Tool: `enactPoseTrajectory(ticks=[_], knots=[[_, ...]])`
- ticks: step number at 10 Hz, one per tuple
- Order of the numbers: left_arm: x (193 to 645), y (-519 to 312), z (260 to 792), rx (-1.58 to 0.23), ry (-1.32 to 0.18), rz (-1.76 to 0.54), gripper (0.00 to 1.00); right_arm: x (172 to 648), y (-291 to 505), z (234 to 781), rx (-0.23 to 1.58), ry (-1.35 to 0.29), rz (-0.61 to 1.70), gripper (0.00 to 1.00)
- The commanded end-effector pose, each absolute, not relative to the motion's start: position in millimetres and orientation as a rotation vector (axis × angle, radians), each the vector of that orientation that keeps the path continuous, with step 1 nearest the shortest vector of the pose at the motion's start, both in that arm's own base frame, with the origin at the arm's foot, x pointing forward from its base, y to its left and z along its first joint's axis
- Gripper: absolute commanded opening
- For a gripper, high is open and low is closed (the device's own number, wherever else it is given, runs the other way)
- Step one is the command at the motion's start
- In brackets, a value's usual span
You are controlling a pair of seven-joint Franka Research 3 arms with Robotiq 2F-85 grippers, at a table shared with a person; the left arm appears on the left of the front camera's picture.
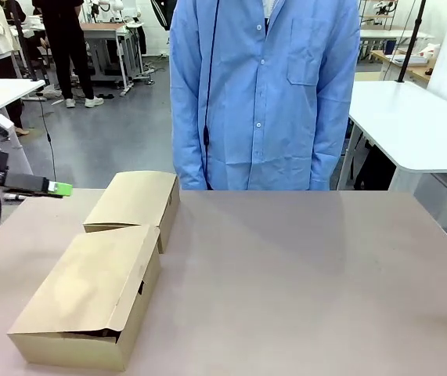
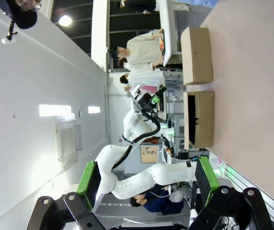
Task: Place items inside the box.
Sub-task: Close the lid of the Mailer Box closest to the robot.
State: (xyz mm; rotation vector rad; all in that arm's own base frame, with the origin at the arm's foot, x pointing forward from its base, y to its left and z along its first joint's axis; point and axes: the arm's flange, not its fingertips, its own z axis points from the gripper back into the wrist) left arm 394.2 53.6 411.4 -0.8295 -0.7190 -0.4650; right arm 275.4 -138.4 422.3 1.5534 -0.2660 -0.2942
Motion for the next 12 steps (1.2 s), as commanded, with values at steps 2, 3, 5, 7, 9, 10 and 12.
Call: enactPoseTrajectory(ticks=[2, 3, 5, 7, 9, 10, 12], knots=[[428, 143, 412, -1.123, -0.492, 0.006, 1.0, 275, -139, 427, 1.573, -0.257, -0.308, 1.0], [430, 176, 401, -1.249, -0.518, -0.019, 1.0, 275, -139, 427, 1.573, -0.257, -0.308, 1.0], [412, 150, 396, -1.07, -0.482, -0.1, 1.0, 275, -139, 427, 1.573, -0.257, -0.308, 1.0], [412, 150, 396, -1.07, -0.482, -0.1, 1.0, 275, -139, 427, 1.573, -0.257, -0.308, 1.0], [412, 150, 396, -1.07, -0.482, -0.1, 1.0, 275, -139, 427, 1.573, -0.257, -0.308, 1.0], [412, 150, 396, -1.07, -0.482, -0.1, 1.0, 275, -139, 427, 1.573, -0.257, -0.308, 1.0], [412, 150, 396, -1.07, -0.482, -0.1, 1.0, 275, -139, 427, 1.573, -0.257, -0.308, 1.0]])
